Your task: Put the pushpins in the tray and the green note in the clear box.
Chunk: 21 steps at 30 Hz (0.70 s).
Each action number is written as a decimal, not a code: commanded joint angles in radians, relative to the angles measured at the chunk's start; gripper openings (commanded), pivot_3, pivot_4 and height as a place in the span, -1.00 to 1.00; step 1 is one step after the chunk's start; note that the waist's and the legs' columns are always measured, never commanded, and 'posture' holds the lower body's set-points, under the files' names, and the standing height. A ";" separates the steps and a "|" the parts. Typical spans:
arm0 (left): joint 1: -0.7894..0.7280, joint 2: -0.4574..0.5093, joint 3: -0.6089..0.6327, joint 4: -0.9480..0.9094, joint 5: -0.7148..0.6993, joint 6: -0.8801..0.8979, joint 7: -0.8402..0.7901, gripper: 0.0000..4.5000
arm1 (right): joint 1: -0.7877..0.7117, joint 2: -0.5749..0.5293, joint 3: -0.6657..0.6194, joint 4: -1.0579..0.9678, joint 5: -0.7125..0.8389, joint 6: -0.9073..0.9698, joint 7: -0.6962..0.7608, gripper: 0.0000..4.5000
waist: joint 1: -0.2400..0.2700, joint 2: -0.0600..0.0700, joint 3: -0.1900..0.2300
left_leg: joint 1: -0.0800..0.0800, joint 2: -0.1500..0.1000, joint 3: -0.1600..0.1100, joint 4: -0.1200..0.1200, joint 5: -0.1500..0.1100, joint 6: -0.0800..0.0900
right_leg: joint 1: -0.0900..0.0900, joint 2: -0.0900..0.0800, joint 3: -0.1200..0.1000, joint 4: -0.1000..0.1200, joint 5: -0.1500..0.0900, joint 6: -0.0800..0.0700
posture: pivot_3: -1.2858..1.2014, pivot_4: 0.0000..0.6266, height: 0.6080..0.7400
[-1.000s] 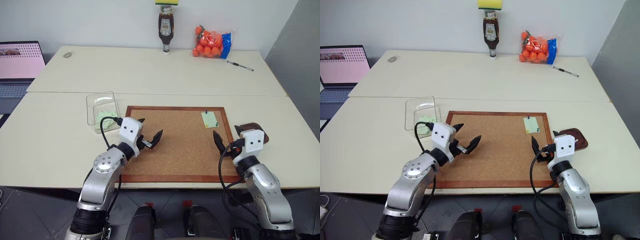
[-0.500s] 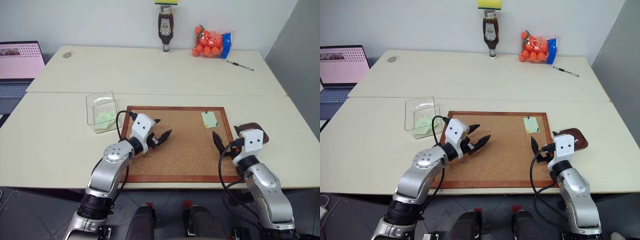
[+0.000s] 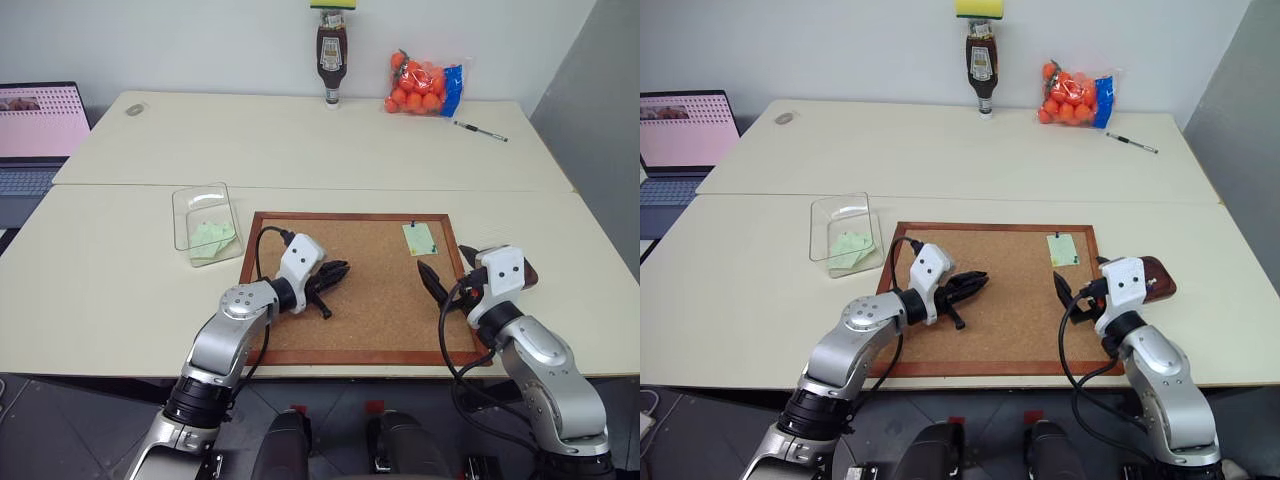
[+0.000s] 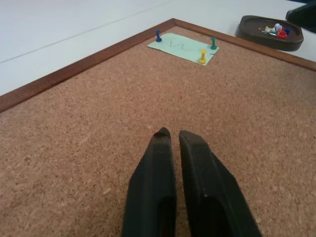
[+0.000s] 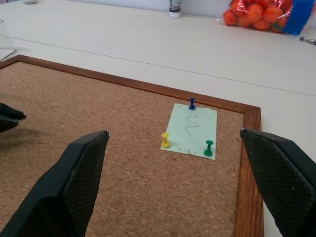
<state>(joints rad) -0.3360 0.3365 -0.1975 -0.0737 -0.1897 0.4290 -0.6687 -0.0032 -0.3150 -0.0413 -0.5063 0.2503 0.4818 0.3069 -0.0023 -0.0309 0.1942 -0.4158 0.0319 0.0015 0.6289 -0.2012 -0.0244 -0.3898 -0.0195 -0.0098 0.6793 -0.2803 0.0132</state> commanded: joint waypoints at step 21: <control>-0.009 0.010 -0.104 0.092 0.073 -0.028 -0.081 -0.97 | -0.548 -0.056 0.020 0.553 -0.015 0.149 0.045 1.00 | 0.004 0.005 -0.004 | -0.001 -0.003 0.002 0.000 0.001 0.002 | 0.001 -0.001 0.000 -0.001 0.000 0.001 | 0.03 -0.52 1.00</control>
<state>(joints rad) -0.3628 0.3505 -0.2657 -0.0003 -0.1328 0.3844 -0.7352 -0.5057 -0.3728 -0.0274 -0.0104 0.2571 0.6819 0.3391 0.0015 -0.0256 0.1906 -0.4164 0.0292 0.0034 0.6291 -0.2005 -0.0228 -0.3891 -0.0204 -0.0091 0.6783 -0.2798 0.0138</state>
